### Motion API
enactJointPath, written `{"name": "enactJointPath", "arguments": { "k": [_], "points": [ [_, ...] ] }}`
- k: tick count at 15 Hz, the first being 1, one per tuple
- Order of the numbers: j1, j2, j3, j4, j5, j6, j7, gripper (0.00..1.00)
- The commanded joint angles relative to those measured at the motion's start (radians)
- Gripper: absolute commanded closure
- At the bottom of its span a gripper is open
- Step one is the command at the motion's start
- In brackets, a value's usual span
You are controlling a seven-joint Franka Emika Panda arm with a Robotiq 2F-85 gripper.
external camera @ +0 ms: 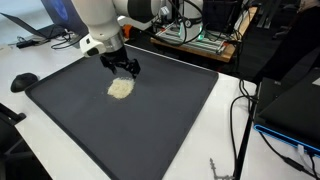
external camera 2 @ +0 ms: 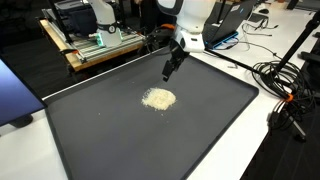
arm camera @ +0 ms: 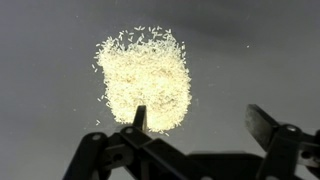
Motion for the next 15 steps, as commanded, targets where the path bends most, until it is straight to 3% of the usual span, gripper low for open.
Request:
{"name": "enactJointPath", "arguments": {
  "k": [1,7,15],
  "points": [
    [0.074,0.037,-0.039,0.094,-0.087,-0.121,0.120,0.00],
    [0.155,0.130,-0.072,0.220,-0.229,-0.236,0.265,0.00],
    [0.191,0.318,-0.103,0.433,-0.272,-0.277,0.328,0.00]
  ]
}}
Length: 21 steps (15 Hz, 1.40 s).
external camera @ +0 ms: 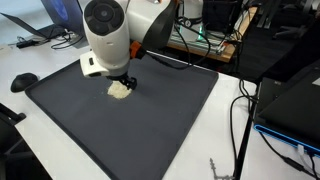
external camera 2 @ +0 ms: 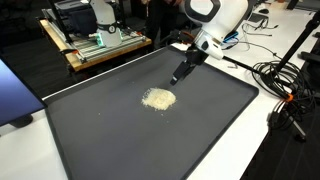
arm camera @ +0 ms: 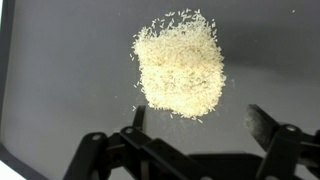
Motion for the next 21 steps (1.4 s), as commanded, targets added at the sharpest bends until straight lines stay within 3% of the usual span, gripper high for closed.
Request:
{"name": "enactJointPath", "arguments": {
  "k": [1,6,21],
  "points": [
    [0.021,0.118,-0.022,0.160,-0.014,-0.078,0.013,0.00],
    [-0.017,0.184,0.000,0.267,0.041,-0.114,-0.055,0.00],
    [-0.316,0.087,0.072,0.194,0.359,-0.042,-0.355,0.00]
  ]
}}
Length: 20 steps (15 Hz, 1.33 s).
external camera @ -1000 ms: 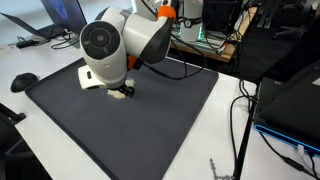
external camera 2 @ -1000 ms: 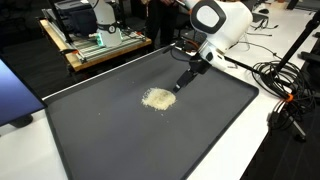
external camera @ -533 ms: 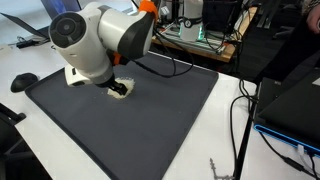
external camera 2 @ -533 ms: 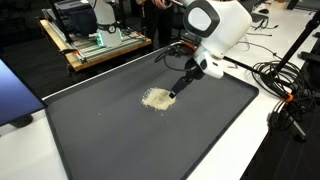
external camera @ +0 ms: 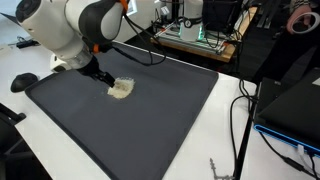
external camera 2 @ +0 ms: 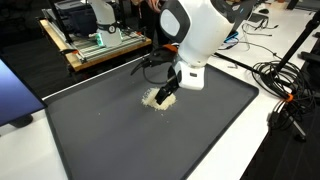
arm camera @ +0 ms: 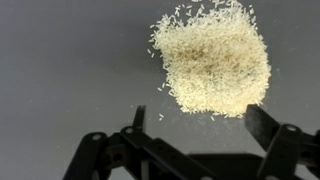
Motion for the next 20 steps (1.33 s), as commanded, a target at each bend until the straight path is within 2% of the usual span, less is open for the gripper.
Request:
{"name": "enactJointPath", "arguments": {
  "k": [1,8,15,20],
  "points": [
    [-0.074,-0.050,0.028,-0.044,0.098,0.031,-0.043,0.00],
    [-0.184,-0.084,0.054,-0.088,0.271,0.126,-0.117,0.00],
    [-0.286,-0.137,0.111,-0.266,0.408,0.293,-0.304,0.00],
    [-0.376,-0.178,0.173,-0.378,0.547,0.355,-0.469,0.00]
  ]
}}
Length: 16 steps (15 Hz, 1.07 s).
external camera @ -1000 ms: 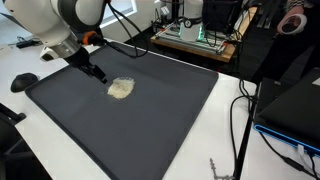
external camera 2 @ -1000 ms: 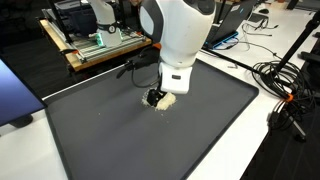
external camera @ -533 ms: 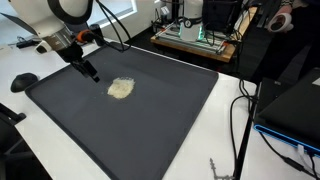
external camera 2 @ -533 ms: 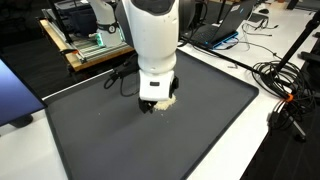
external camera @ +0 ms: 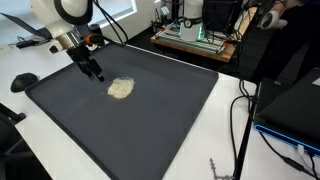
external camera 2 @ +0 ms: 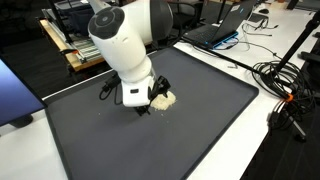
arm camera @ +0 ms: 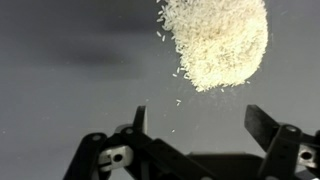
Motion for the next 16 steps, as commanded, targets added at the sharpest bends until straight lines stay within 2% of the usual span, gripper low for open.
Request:
{"name": "enactJointPath", "arguments": {
  "k": [1,6,13,16],
  "points": [
    [-0.077,-0.077,0.058,-0.132,0.116,0.040,-0.138,0.00],
    [-0.125,-0.111,0.073,-0.208,0.264,0.043,-0.291,0.00],
    [-0.151,-0.139,0.049,-0.313,0.501,0.077,-0.501,0.00],
    [-0.139,-0.140,0.017,-0.336,0.604,0.076,-0.582,0.00]
  ]
}}
